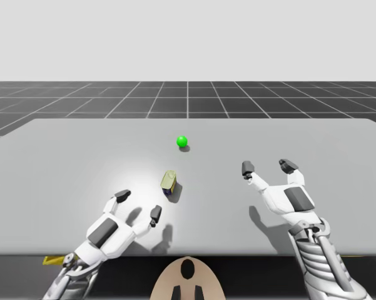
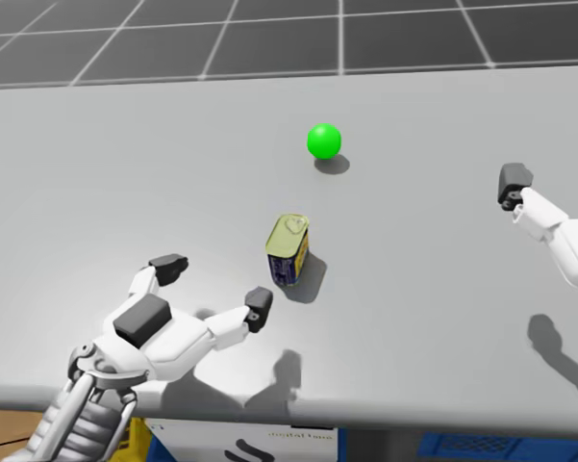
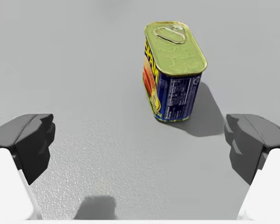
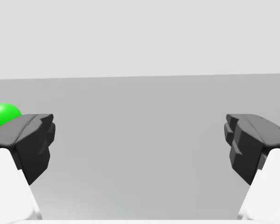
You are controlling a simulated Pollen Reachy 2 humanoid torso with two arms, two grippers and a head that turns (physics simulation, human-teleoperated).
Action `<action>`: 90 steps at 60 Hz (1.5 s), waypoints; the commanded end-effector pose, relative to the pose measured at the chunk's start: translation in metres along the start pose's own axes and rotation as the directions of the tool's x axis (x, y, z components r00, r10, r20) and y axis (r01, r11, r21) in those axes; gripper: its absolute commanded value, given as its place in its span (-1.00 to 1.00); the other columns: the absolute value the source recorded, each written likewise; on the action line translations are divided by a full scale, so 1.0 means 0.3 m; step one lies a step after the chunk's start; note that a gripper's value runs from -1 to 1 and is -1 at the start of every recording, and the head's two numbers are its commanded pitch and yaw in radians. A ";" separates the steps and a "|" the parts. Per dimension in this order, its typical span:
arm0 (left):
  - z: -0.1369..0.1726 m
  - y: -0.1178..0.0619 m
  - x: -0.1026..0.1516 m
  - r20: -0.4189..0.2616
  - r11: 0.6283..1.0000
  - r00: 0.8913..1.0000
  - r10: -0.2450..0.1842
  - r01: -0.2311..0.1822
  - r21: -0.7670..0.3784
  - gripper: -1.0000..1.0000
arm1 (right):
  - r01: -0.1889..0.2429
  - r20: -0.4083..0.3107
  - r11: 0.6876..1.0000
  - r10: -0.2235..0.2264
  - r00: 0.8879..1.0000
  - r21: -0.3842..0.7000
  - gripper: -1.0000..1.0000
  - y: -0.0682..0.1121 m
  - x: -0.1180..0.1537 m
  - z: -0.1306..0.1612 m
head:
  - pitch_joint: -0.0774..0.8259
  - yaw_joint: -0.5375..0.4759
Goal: Watch the red light. When it turns green, pick up the object.
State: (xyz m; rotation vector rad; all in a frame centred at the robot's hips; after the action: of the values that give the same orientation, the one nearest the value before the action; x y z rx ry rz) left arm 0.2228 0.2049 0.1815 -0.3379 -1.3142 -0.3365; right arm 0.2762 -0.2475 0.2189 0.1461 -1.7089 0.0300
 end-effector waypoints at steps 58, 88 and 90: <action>-0.434 -0.236 -0.034 -0.116 0.996 0.989 0.090 -0.091 0.000 1.00 | 0.023 0.017 1.000 -0.023 1.000 0.001 -1.00 0.003 0.006 0.004 | 0.56 0.25; -0.427 -0.242 -0.046 -0.111 0.997 0.992 0.065 -0.068 -0.023 1.00 | 0.025 0.013 1.000 -0.025 1.000 -0.003 -1.00 0.004 0.002 0.004 | -0.12 0.25; -0.426 -0.241 -0.047 -0.112 0.997 0.992 0.063 -0.067 -0.025 1.00 | 0.025 0.011 1.000 -0.025 1.000 -0.003 -1.00 0.004 0.001 0.003 | -0.19 0.24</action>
State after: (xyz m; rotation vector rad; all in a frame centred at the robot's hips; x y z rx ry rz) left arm 0.3129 0.1178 0.1514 -0.2726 -1.2231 -0.3356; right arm 0.2751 -0.2489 0.2213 0.1571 -1.7233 0.0201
